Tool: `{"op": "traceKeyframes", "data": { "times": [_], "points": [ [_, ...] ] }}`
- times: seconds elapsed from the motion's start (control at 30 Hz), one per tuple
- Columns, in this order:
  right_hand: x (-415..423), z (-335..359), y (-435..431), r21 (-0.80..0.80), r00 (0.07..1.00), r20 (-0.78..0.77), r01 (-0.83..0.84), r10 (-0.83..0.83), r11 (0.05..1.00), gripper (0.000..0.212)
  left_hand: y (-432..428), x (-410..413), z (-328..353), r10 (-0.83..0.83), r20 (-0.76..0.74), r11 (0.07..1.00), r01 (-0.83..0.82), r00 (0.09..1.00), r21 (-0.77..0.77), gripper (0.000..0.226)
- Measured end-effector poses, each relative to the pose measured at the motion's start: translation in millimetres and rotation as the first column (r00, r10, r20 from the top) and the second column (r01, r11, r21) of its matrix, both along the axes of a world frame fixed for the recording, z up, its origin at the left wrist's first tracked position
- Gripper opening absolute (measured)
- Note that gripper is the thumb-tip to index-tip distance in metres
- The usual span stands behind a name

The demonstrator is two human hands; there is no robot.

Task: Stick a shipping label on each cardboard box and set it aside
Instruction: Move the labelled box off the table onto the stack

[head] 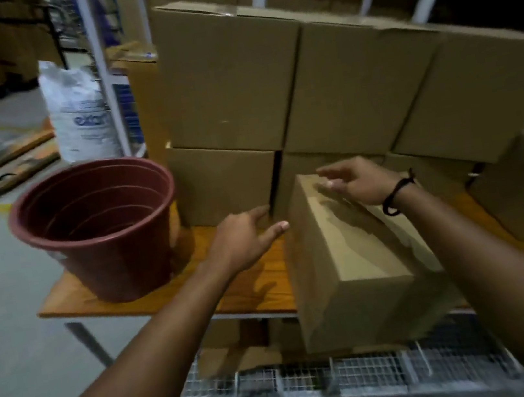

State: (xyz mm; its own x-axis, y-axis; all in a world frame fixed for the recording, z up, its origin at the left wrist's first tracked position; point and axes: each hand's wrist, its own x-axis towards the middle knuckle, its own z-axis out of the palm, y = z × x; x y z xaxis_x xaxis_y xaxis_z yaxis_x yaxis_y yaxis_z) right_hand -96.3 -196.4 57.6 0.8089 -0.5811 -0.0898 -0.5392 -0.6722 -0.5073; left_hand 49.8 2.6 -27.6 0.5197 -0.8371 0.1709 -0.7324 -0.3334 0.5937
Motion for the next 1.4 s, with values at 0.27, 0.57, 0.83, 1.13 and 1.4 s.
{"op": "traceKeyframes", "data": {
  "times": [0.27, 0.57, 0.83, 1.13, 1.4],
  "points": [
    [-85.5, -38.9, -31.3, -0.172, 0.963, -0.269, -0.042, -0.006, 0.984, 0.056, -74.2, -62.1, -11.3, -0.133, -0.391, 0.984, 0.168, 0.911, 0.058, 0.107],
    [-115.6, -51.6, -48.0, -0.32, 0.946, -0.31, -0.196, 0.093, 0.927, 0.057, -76.6, -67.2, -15.7, -0.073, -0.456, 0.997, 0.058, 0.887, -0.046, 0.096],
    [-120.1, -57.1, -34.6, -0.26, 0.907, -0.271, -0.391, 0.322, 0.883, 0.052, -77.4, -67.5, -14.8, -0.057, -0.464, 0.998, 0.038, 0.884, -0.05, 0.085],
    [-119.6, -58.4, -20.7, -0.237, 0.915, -0.237, -0.382, 0.328, 0.894, 0.051, -81.1, -67.7, -13.1, -0.053, -0.465, 0.998, 0.038, 0.884, -0.042, 0.093],
    [-120.5, -60.7, -0.5, -0.252, 0.928, -0.226, -0.348, 0.295, 0.903, 0.054, -83.9, -65.7, -17.0, -0.054, -0.461, 0.998, 0.031, 0.886, -0.057, 0.087]
  ]
}}
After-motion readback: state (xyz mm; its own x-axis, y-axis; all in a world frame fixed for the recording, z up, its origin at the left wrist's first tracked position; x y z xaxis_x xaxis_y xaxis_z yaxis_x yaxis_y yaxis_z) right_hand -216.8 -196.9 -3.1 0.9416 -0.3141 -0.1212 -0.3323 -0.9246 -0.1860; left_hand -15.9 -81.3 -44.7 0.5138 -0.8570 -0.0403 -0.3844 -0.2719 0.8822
